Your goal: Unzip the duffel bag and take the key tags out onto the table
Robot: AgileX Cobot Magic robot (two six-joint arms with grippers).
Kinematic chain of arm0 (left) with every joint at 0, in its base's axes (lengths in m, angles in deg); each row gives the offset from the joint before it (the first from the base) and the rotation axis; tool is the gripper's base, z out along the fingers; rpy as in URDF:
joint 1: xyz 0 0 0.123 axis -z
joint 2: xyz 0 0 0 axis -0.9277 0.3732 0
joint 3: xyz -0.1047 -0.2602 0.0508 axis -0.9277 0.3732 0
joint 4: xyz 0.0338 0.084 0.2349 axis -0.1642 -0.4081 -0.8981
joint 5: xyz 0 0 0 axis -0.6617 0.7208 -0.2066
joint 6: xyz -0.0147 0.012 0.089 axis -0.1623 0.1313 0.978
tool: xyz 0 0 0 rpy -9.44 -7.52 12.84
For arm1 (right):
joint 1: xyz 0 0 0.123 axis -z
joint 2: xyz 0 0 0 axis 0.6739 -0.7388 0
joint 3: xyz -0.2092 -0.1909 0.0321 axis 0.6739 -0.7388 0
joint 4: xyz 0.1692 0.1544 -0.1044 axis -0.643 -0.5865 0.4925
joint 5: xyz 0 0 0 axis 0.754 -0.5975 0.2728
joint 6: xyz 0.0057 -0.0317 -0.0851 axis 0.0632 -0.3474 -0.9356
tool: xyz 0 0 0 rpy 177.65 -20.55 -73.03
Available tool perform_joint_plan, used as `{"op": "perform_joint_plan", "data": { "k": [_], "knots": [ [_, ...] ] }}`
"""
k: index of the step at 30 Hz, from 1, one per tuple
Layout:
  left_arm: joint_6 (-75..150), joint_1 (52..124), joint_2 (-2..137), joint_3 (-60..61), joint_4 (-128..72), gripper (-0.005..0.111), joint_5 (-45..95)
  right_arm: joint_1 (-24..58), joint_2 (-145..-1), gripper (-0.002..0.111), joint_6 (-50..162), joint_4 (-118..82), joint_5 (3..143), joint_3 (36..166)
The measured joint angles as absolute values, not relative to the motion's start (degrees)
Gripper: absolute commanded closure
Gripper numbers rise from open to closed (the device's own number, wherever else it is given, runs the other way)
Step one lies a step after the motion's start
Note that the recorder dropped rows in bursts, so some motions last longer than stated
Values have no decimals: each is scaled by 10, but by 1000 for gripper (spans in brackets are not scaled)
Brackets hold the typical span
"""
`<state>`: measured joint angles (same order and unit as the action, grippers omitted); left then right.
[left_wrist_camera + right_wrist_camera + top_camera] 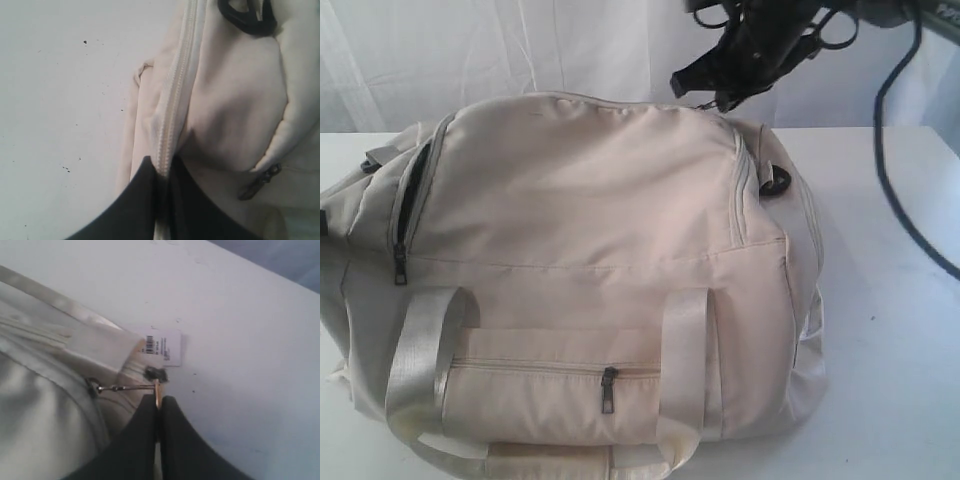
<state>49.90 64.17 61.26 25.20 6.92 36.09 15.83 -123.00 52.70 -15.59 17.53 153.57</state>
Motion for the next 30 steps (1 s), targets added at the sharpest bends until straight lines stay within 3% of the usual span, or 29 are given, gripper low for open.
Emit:
{"op": "perform_joint_plan", "data": {
  "k": [8, 20, 30],
  "knots": [
    [499, 642, 613, 252, 69, 106, 360, 203, -1127, 108, 512, -164, 157, 1443],
    [499, 642, 613, 252, 77, 106, 359, 206, -971, 108, 499, -208, 182, 1251],
    [499, 642, 613, 252, 77, 106, 359, 113, -857, 108, 498, -229, 217, 1062]
  ]
}}
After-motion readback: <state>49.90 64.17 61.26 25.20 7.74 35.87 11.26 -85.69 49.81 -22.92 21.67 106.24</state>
